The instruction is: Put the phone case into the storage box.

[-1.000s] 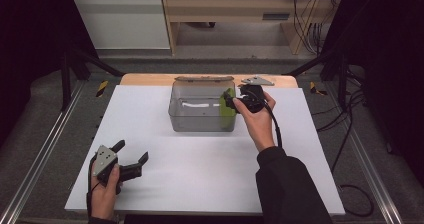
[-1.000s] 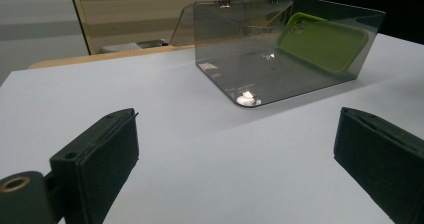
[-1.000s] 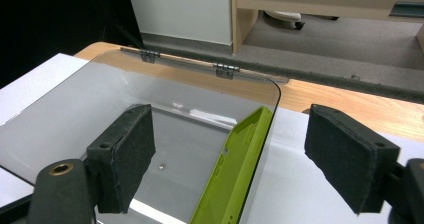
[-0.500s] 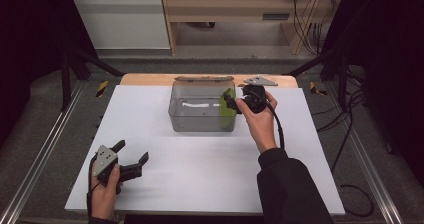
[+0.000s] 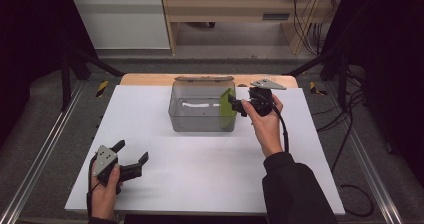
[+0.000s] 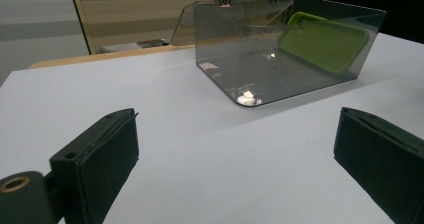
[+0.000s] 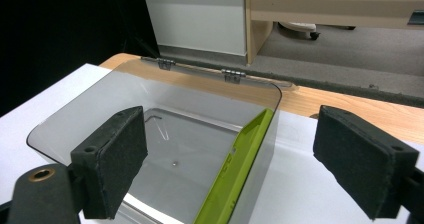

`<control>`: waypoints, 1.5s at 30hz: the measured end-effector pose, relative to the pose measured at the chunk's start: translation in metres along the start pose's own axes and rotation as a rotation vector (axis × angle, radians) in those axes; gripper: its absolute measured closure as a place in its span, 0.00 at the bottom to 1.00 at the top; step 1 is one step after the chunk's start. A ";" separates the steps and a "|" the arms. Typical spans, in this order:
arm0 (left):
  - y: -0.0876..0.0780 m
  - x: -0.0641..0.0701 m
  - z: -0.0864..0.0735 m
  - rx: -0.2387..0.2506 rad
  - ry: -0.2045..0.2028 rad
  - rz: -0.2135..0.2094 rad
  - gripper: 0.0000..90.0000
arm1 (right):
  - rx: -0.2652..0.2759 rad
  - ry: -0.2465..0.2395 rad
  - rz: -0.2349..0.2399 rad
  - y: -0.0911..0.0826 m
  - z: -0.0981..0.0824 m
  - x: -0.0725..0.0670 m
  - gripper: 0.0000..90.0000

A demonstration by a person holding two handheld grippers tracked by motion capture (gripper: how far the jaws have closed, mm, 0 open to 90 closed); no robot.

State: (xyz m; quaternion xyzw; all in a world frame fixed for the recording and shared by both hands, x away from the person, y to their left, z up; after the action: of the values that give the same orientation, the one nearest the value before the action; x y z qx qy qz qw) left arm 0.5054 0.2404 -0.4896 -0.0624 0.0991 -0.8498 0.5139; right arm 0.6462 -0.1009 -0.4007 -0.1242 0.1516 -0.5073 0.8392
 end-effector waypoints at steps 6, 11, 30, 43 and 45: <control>0.000 0.001 0.000 -0.001 0.005 -0.002 0.05 | 0.016 0.013 -0.004 -0.009 0.000 0.006 0.15; 0.001 0.002 -0.001 -0.007 0.014 -0.001 0.05 | 0.024 0.021 -0.002 -0.016 -0.002 0.011 0.15; -0.003 -0.002 -0.001 0.001 -0.007 0.008 0.04 | 0.095 0.022 -0.013 -0.050 0.009 0.023 0.13; -0.003 -0.003 -0.002 -0.002 -0.011 0.010 0.04 | 0.119 0.027 -0.010 -0.073 0.001 0.035 0.12; -0.002 -0.002 -0.002 -0.002 -0.012 0.010 0.04 | 0.124 0.029 -0.006 -0.076 0.000 0.036 0.12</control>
State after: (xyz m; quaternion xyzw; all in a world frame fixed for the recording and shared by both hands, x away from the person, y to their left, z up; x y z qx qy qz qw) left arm 0.5039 0.2438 -0.4910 -0.0676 0.0969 -0.8467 0.5187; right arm 0.5999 -0.1676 -0.3781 -0.0650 0.1313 -0.5199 0.8415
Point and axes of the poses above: each handheld gripper's, and its own axes: y roughly forward along the jaws, z roughly out of its top, x roughly to its right, the point moved 10 cm from there along y, roughly forward along the jaws, and after that the axes turned 1 degree about x, right-handed, at the moved point
